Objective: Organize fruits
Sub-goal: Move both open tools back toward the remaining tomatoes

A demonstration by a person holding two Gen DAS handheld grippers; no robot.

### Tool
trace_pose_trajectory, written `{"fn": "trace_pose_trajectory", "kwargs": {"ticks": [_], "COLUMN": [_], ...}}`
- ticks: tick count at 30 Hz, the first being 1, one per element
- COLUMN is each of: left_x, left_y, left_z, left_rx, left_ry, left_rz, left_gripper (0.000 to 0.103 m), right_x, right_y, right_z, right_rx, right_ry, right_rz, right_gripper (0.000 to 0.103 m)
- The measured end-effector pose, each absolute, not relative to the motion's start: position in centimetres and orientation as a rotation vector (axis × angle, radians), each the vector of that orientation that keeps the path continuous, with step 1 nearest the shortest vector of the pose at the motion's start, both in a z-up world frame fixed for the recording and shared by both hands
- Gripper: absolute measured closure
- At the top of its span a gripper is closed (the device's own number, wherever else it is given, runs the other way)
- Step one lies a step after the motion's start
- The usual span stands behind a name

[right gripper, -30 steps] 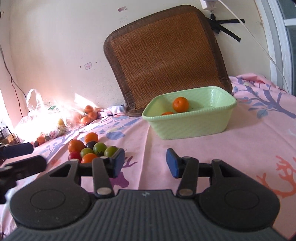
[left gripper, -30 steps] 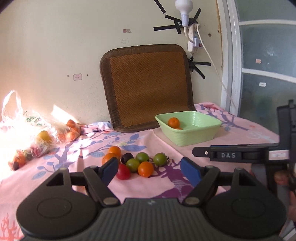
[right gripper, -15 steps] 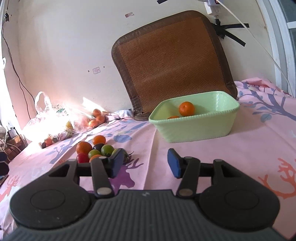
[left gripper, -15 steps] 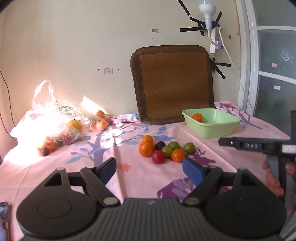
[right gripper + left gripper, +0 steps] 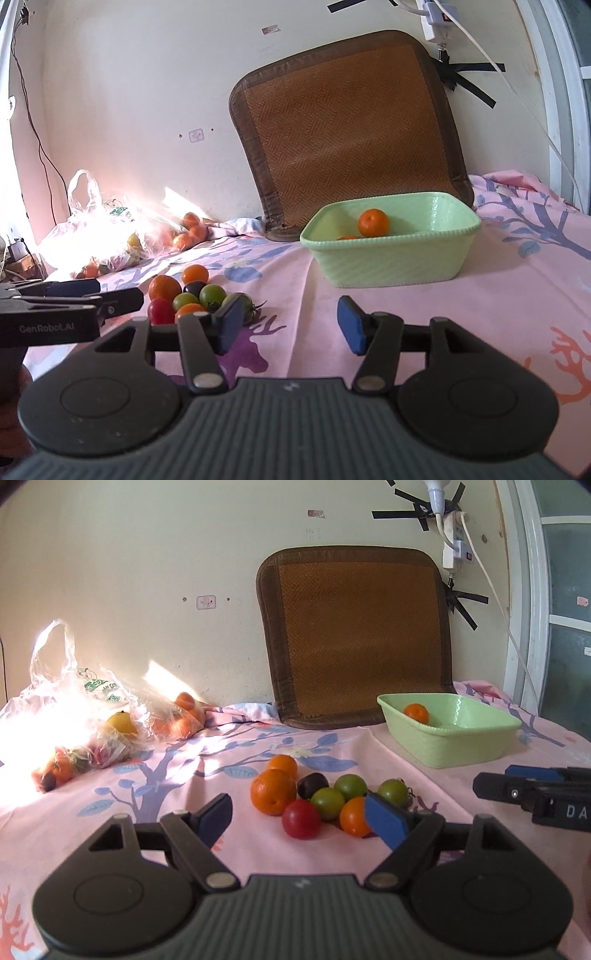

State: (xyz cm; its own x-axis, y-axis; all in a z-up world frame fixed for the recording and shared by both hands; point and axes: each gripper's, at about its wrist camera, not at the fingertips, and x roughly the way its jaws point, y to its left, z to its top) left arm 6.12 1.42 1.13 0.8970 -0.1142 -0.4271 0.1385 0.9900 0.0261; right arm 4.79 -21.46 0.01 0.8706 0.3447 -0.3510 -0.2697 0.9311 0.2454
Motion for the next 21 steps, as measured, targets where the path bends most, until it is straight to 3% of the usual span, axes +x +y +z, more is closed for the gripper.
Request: {"fn": "trace_pose_trajectory", "kwargs": {"ticks": [11,21], "left_x": [4.4,4.8], "left_y": [0.8,1.4], "left_z": [1.3,1.2], "left_rx": [0.078,0.037], "left_ry": [0.341,0.361], "left_rz": [-0.129,-0.121], "left_gripper": [0.019,0.019], "right_x": [5.0,5.0], "right_y": [-21.0,-21.0], "right_z": [0.0,0.0], "right_rx": [0.166,0.164], "right_ry": [0.410,0.410], "right_rz": [0.329,0.329], "right_gripper": [0.043,0.043]}}
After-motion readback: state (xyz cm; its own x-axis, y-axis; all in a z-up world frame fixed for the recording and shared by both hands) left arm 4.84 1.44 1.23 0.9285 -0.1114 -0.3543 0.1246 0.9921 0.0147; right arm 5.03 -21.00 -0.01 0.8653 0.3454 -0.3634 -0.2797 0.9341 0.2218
